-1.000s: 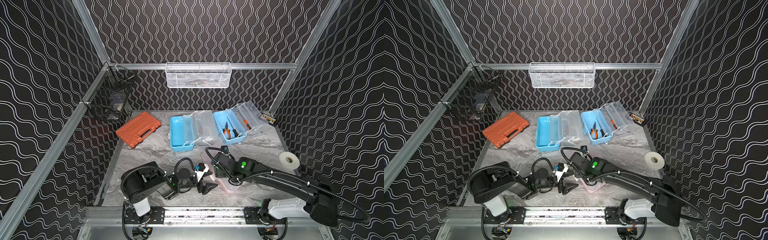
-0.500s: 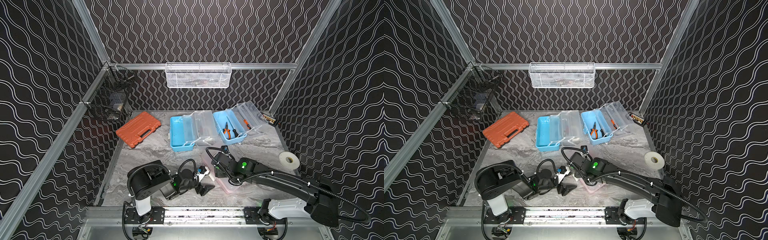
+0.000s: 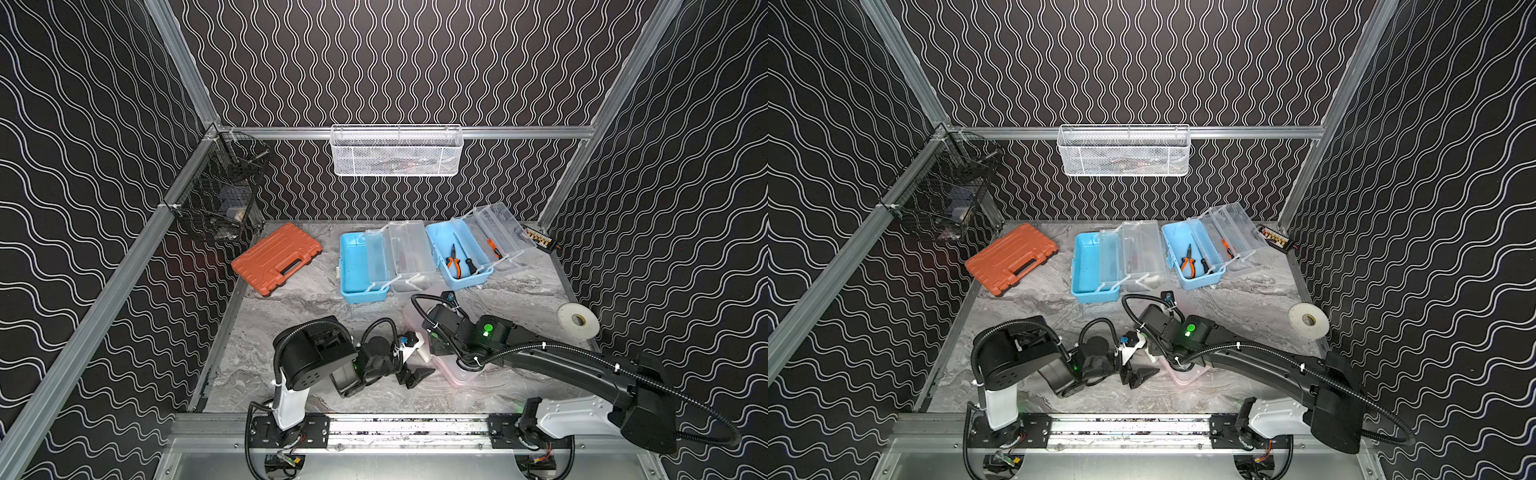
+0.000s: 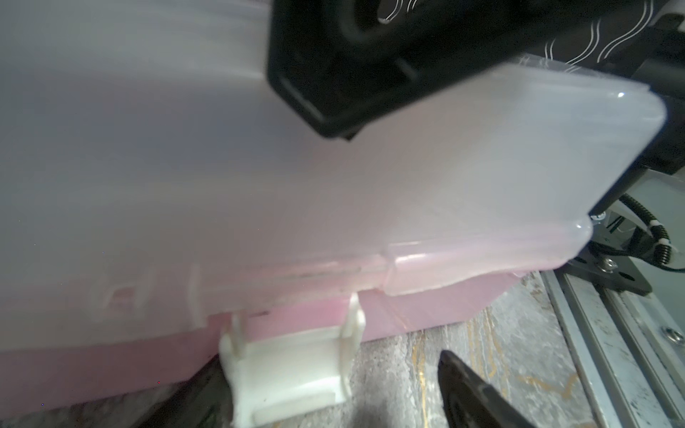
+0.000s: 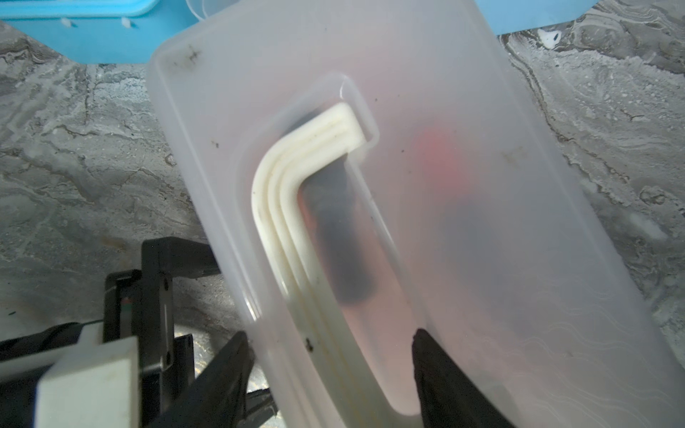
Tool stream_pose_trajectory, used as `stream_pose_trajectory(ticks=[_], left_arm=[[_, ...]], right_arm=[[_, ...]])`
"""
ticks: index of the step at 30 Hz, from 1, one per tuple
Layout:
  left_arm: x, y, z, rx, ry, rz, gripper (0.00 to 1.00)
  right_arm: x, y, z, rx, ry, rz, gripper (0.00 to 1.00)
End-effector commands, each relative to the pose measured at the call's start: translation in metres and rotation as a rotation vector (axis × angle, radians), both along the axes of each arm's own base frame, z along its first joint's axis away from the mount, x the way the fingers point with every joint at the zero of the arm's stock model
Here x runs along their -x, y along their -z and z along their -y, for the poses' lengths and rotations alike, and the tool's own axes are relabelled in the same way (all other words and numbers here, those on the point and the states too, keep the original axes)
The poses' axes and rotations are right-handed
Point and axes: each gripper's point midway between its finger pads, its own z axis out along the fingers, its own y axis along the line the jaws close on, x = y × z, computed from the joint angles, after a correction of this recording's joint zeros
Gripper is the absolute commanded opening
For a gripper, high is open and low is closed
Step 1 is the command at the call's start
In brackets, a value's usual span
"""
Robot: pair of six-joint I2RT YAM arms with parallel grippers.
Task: Close toolboxes
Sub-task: Fasten the toolbox latch on the toolbox.
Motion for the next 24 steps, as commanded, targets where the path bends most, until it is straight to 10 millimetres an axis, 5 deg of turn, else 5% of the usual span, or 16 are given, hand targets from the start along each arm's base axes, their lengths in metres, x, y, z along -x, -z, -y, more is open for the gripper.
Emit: stream_pose_trajectory(ticks=[1,8,24], left_arm=[[0.019,-0.025,0.009,0.088,0.127,0.056,0.88],[0.049,-0.038,0.009,0.141,0.266,-0.013,0.86],[0.062,-0.086,0.020,0.301,0.370,-0.037,0.84]], right_arm=[[0.017,0.014,-0.001,0.000,-0.020,-0.102,0.70],[0.016,0.014,-0.002,0.002,-0.028,-0.103,0.70],[0.017,0.014,-0.004,-0.012,-0.035,-0.103,0.71]])
